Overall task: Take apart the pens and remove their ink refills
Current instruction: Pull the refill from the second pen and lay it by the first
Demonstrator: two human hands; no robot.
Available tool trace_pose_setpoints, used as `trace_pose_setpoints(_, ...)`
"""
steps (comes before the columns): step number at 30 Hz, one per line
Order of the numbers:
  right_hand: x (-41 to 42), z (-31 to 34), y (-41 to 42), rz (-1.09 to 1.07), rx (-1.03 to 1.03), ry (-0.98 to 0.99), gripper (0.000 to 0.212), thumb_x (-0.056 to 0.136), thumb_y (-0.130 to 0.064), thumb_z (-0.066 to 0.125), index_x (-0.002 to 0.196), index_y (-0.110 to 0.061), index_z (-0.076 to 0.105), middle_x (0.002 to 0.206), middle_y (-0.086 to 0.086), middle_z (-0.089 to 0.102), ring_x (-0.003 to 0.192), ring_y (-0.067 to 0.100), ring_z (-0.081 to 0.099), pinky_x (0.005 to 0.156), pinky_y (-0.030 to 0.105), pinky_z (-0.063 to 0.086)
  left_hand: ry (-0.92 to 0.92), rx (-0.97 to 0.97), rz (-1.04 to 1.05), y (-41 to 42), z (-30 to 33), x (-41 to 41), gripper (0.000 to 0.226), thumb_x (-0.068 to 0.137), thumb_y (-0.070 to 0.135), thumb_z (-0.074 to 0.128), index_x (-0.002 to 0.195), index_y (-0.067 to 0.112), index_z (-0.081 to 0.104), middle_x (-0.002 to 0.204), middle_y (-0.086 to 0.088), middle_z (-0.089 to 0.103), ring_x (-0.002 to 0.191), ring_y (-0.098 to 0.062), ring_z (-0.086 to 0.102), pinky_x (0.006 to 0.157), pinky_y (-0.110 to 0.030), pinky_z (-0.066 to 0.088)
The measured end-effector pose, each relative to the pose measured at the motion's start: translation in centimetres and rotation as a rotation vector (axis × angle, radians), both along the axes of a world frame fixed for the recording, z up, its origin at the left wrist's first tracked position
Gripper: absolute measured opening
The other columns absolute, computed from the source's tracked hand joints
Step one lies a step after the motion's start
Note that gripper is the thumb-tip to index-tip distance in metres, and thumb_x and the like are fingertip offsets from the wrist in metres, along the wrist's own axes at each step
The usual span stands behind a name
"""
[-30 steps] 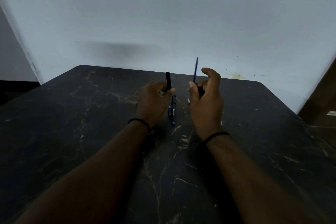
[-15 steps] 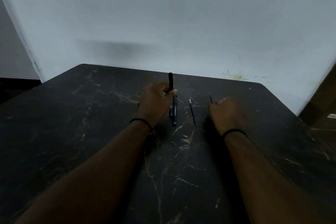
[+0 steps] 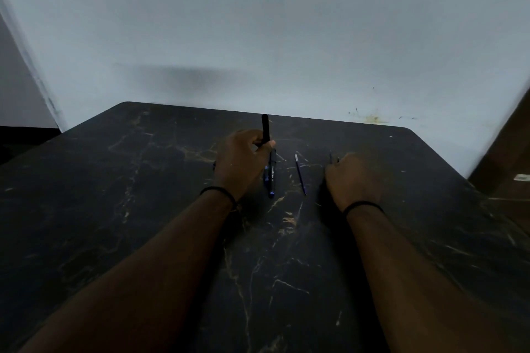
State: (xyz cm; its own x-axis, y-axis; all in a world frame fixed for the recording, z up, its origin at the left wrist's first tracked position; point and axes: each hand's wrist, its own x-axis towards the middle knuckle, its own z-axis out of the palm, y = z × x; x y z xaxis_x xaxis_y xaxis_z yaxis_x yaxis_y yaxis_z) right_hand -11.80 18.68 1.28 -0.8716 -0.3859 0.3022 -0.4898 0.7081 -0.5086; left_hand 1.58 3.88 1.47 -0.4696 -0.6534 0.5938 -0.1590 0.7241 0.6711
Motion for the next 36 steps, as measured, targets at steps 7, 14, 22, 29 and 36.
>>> trace_pose_setpoints(7, -0.3, -0.3, -0.3, -0.018, 0.021, 0.016, 0.035, 0.096, -0.040, 0.050, 0.095, -0.012, 0.070, 0.103, 0.016, 0.070, 0.099, 0.039, 0.065, 0.087, 0.041, 0.052, -0.021, -0.010, 0.009, -0.1, 0.1, 0.0, 0.016, 0.089, 0.026, 0.070, 0.097, 0.014, 0.075, 0.097, -0.001, 0.074, 0.088, -0.014, 0.068, 0.081, -0.040, 0.057)
trace_pose_setpoints(14, -0.3, -0.4, -0.2, -0.026, 0.032, 0.022, 0.032, 0.097, -0.038, 0.051, 0.098, -0.011, 0.069, 0.106, 0.016, 0.069, 0.102, 0.039, 0.064, 0.085, 0.039, 0.048, -0.020, -0.020, 0.033, -0.1, -0.1, 0.0, 0.013, 0.088, 0.028, 0.071, 0.092, 0.017, 0.075, 0.091, 0.000, 0.074, 0.082, -0.013, 0.068, 0.075, -0.041, 0.058)
trace_pose_setpoints(22, 0.4, 0.7, -0.2, 0.040, 0.012, 0.054, 0.026, 0.095, -0.034, 0.054, 0.100, -0.013, 0.067, 0.105, 0.013, 0.068, 0.104, 0.036, 0.062, 0.093, 0.045, 0.050, -0.016, -0.030, 0.020, 0.0, 0.0, 0.1, 0.014, 0.088, 0.028, 0.070, 0.094, 0.016, 0.074, 0.093, 0.001, 0.074, 0.084, -0.013, 0.067, 0.077, -0.041, 0.058)
trace_pose_setpoints(29, 2.8, 0.8, -1.6, 0.185, 0.074, 0.073, 0.042, 0.096, -0.052, 0.050, 0.091, -0.015, 0.070, 0.091, 0.006, 0.070, 0.090, 0.028, 0.066, 0.081, 0.037, 0.055, -0.004, -0.020, 0.019, 0.0, 0.0, 0.0, 0.013, 0.088, 0.028, 0.071, 0.091, 0.016, 0.075, 0.091, 0.000, 0.074, 0.083, -0.014, 0.067, 0.077, -0.041, 0.058)
trace_pose_setpoints(36, 3.7, 0.2, -2.0, 0.182, 0.212, 0.113, 0.035, 0.094, -0.041, 0.056, 0.107, -0.011, 0.069, 0.117, 0.016, 0.069, 0.124, 0.036, 0.056, 0.104, 0.039, 0.043, 0.005, -0.026, 0.018, 0.0, -0.2, -0.1, 0.014, 0.087, 0.027, 0.071, 0.093, 0.015, 0.075, 0.092, -0.001, 0.075, 0.083, -0.014, 0.068, 0.076, -0.041, 0.058)
